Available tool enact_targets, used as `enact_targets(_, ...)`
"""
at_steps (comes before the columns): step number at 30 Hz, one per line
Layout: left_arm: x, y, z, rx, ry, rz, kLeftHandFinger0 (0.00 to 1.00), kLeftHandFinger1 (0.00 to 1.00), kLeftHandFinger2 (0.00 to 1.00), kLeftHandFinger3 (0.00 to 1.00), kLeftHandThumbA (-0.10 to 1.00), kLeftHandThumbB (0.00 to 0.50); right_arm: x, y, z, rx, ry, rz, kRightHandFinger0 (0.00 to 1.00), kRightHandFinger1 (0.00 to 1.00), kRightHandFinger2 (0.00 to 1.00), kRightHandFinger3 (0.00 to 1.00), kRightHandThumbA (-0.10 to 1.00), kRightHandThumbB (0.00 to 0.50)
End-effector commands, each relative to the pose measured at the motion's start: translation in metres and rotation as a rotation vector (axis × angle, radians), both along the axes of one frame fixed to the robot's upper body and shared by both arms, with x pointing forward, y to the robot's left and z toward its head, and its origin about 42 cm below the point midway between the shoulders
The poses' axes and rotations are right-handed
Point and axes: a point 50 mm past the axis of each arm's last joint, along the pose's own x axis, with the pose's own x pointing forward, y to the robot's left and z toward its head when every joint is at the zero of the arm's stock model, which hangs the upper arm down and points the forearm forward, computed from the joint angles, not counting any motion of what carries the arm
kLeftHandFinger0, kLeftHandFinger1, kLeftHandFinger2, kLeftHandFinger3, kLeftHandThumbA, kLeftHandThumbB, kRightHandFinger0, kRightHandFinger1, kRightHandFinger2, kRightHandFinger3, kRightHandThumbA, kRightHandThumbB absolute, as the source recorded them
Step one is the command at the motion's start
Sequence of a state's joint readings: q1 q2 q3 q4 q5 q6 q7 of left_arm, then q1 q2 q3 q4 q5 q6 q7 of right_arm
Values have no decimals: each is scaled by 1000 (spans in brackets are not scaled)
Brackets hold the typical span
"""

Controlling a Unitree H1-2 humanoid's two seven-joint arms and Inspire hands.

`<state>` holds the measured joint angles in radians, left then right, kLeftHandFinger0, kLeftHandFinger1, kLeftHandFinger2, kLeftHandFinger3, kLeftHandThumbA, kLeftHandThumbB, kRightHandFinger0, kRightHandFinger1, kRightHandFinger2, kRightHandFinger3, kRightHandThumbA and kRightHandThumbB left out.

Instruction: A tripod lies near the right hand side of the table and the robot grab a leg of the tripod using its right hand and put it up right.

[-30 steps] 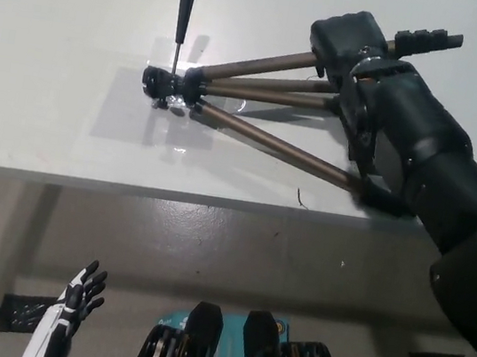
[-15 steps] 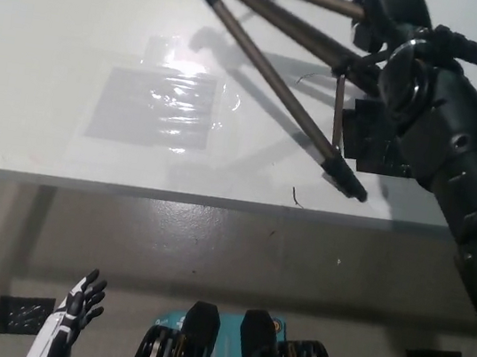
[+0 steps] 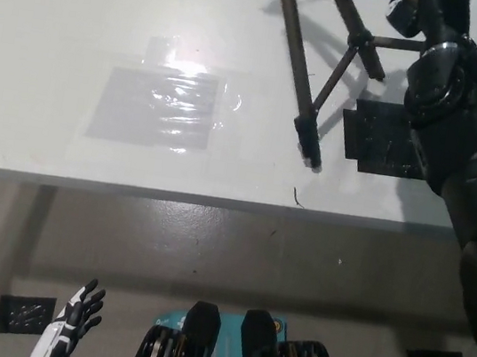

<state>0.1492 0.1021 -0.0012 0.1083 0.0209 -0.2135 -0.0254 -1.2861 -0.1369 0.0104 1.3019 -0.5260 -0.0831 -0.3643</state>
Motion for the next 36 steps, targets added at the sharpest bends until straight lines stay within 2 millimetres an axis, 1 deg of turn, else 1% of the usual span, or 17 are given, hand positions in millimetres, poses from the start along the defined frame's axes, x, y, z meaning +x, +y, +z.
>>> enact_targets(1, -6, -1, 6, 19, -81, -31, 1000, 1000, 1000, 1000, 1000, 90, -2, 0, 70, 400, -363, -83, 0, 0, 398, 281, -100, 90)
enact_targets(3, -7, -1, 6, 22, -84, -25, 1000, 1000, 1000, 1000, 1000, 101, -3, 0, 56, 460, -341, -92, 0, 0, 386, 282, -100, 85)
enact_targets(5, -4, 0, 8, 24, -89, -23, 1000, 1000, 1000, 1000, 1000, 110, -3, 1, 49, 485, -329, -98, 0, 0, 378, 367, -100, 92)
enact_targets(7, -5, 0, 7, 15, -86, -24, 1000, 1000, 1000, 1000, 1000, 98, -5, 5, 35, 485, -317, -120, 0, 0, 316, 364, -100, 93)
enact_targets(12, -12, -2, 2, 22, -77, -22, 1000, 1000, 1000, 1000, 1000, 85, -10, 11, 4, 529, -277, -108, 0, 0, 297, 368, -100, 92)
enact_targets(13, -14, -2, 2, 24, -84, -21, 1000, 1000, 1000, 1000, 1000, 72, -12, 14, -5, 532, -273, -109, 192, 18, 301, 370, -100, 101)
enact_targets(15, -16, -3, 1, 24, -80, -15, 1000, 1000, 1000, 1000, 1000, 88, -15, 19, -17, 546, -251, -115, 11, 0, 327, 408, -100, 129)
enact_targets(16, -16, -3, 1, 21, -80, -12, 1000, 1000, 1000, 1000, 1000, 85, -16, 21, -21, 557, -240, -111, 0, 0, 310, 420, -100, 130)
enact_targets(17, -16, -3, 1, 19, -81, -11, 1000, 1000, 1000, 1000, 1000, 74, -18, 23, -28, 560, -230, -106, 0, 0, 299, 371, -100, 120)
enact_targets(20, -14, -2, 3, 14, -83, -10, 1000, 1000, 1000, 1000, 1000, 70, -23, 28, -46, 564, -211, -100, 0, 0, 298, 19, -100, 110)
enact_targets(21, -13, -2, 2, 5, -86, -9, 1000, 1000, 1000, 1000, 1000, 72, -25, 29, -57, 568, -182, -101, 0, 11, 359, 96, -100, 90)
enact_targets(23, -11, -2, 3, 8, -95, -12, 1000, 1000, 1000, 1000, 1000, 80, -29, 30, -71, 593, -144, -105, 0, 61, 440, 415, -100, 101)
enact_targets(25, -10, -1, 5, 8, -94, -7, 1000, 1000, 1000, 1000, 1000, 97, -33, 33, -83, 586, -127, -109, 0, 77, 454, 531, -100, 109)
enact_targets(30, -6, -1, 7, 11, -103, -11, 1000, 1000, 1000, 1000, 1000, 81, -43, 31, -109, 558, -106, -124, 0, 72, 435, 552, -100, 83)
enact_targets(33, -4, 2, 7, 21, -105, -9, 1000, 1000, 1000, 1000, 1000, 65, -47, 29, -118, 551, -102, -121, 0, 36, 400, 549, -100, 98)
enact_targets(34, -5, 1, 8, 20, -104, -11, 1000, 1000, 1000, 1000, 1000, 80, -48, 27, -121, 554, -105, -123, 0, 25, 396, 493, -100, 114)
enact_targets(36, -3, 1, 8, 18, -104, -11, 1000, 1000, 1000, 1000, 1000, 97, -50, 23, -125, 560, -103, -126, 0, 21, 397, 482, -100, 111)
